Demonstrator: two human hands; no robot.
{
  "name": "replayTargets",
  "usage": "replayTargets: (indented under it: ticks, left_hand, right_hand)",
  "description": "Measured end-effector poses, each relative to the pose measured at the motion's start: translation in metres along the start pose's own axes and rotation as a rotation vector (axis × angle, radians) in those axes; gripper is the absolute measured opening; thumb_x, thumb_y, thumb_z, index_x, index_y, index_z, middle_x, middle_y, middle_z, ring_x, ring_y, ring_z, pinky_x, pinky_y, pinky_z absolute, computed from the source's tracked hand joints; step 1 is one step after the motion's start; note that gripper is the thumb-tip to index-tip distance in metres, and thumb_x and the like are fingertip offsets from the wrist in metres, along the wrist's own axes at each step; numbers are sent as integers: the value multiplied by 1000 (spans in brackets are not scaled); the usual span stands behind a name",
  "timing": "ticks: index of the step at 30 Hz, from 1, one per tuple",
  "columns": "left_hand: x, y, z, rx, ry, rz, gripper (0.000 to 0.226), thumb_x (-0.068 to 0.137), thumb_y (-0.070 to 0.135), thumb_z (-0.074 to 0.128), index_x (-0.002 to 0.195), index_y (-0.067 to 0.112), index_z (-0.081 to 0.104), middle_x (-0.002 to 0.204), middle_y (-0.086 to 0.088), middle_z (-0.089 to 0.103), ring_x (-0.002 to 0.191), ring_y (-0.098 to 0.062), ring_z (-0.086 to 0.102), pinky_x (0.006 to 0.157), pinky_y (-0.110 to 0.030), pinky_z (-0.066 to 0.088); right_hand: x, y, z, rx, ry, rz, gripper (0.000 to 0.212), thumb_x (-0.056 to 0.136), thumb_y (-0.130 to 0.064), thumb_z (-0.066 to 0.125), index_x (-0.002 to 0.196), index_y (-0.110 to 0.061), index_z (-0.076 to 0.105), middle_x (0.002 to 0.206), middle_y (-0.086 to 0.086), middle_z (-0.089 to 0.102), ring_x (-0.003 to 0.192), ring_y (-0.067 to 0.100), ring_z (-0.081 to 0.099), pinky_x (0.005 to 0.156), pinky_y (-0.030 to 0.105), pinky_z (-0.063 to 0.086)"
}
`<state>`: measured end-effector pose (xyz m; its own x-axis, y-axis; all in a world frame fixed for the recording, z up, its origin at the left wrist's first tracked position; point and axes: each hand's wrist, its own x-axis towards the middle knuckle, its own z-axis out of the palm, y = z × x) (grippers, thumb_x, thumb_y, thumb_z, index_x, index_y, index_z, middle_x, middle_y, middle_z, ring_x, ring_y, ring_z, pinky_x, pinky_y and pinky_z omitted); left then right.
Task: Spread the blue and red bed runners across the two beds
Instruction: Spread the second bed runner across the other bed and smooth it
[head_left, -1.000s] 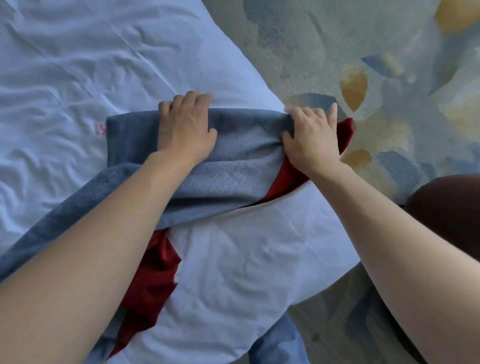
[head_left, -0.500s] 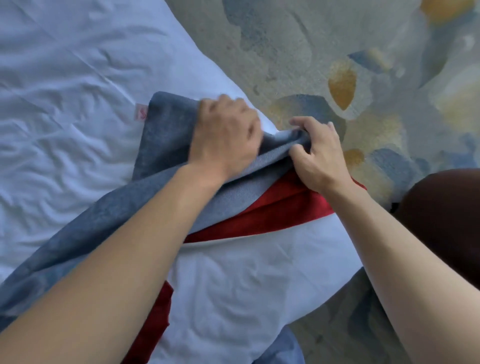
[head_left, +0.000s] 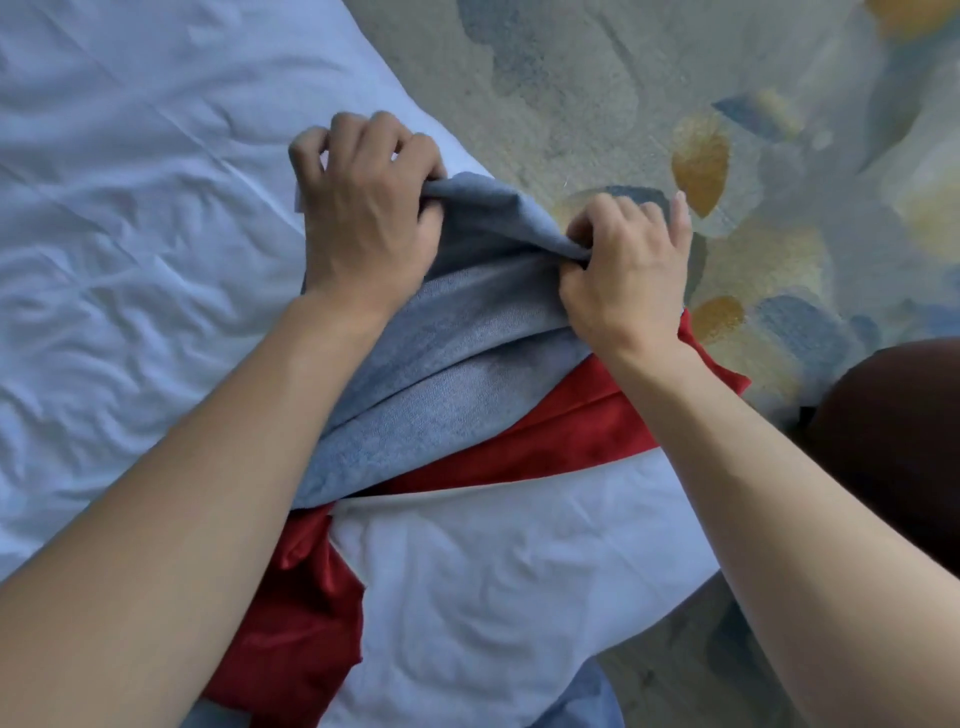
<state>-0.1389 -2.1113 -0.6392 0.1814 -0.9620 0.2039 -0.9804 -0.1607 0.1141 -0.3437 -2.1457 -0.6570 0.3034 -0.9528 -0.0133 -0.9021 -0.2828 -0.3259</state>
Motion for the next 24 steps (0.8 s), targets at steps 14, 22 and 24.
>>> replayTargets:
  ticks: [14,22,24]
  left_hand:
    - [-2,3,3,213,-492,-65,21,73,27,61,93,22,66,81,-4,70,94,-28,58,90,-43,27]
    - [48,19,4,-38,-477,-79,49,80,59,51,115,26,60,111,0,66,106,-28,58,97,-44,33]
    - [55,14,8,-71,-555,-206,64,71,68,50,120,26,57,116,1,66,112,-28,58,96,-42,37]
  right_hand:
    - [-17,0,21,67,-68,-76,21,83,-23,60,101,-18,67,91,-3,65,99,23,56,122,51,12]
    - [31,30,14,11,-16,198,19,87,-29,52,98,-22,67,103,1,69,105,26,58,115,46,26]
    - [36,32,20,38,-60,209,18,88,-29,53,98,-22,66,102,2,69,103,26,60,112,45,29]
